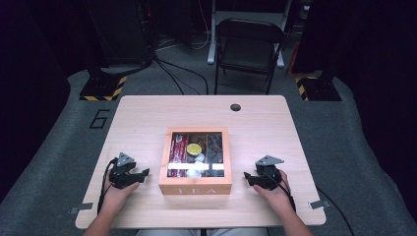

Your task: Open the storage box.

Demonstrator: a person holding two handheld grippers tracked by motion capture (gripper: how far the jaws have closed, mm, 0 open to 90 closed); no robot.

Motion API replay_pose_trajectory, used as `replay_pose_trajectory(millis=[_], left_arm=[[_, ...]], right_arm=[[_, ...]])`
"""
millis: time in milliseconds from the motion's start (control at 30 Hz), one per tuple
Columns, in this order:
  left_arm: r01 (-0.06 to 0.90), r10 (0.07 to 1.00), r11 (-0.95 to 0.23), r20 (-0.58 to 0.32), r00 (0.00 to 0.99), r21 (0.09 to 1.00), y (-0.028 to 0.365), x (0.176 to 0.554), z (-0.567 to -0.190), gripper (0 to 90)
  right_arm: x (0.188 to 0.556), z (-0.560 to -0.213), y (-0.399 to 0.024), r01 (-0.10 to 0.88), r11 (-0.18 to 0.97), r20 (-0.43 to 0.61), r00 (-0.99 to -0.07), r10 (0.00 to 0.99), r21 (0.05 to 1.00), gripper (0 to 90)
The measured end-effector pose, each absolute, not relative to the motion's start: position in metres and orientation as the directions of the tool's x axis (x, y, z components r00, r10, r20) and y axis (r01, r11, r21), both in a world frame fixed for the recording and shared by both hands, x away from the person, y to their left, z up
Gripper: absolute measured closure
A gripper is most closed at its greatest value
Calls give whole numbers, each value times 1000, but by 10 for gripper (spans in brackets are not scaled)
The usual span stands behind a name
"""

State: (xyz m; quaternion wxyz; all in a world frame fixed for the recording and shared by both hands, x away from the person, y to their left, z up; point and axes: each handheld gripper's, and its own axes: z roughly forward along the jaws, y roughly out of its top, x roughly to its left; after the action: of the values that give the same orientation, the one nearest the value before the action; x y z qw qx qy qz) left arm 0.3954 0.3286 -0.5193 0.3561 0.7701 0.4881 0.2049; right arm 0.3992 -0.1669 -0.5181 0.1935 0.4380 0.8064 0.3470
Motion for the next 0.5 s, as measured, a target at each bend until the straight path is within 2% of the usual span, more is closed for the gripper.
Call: replay_pose_trajectory(millis=[167, 500], left_arm=[[604, 891, -265, -48, 451, 752, 326, 392, -513, 353], [595, 877, -252, -79, 473, 763, 324, 383, -503, 389]], right_arm=[[393, -509, -162, 531, 383, -37, -549, 835, 756, 392], [388, -502, -161, 525, 379, -12, -574, 819, 762, 430]])
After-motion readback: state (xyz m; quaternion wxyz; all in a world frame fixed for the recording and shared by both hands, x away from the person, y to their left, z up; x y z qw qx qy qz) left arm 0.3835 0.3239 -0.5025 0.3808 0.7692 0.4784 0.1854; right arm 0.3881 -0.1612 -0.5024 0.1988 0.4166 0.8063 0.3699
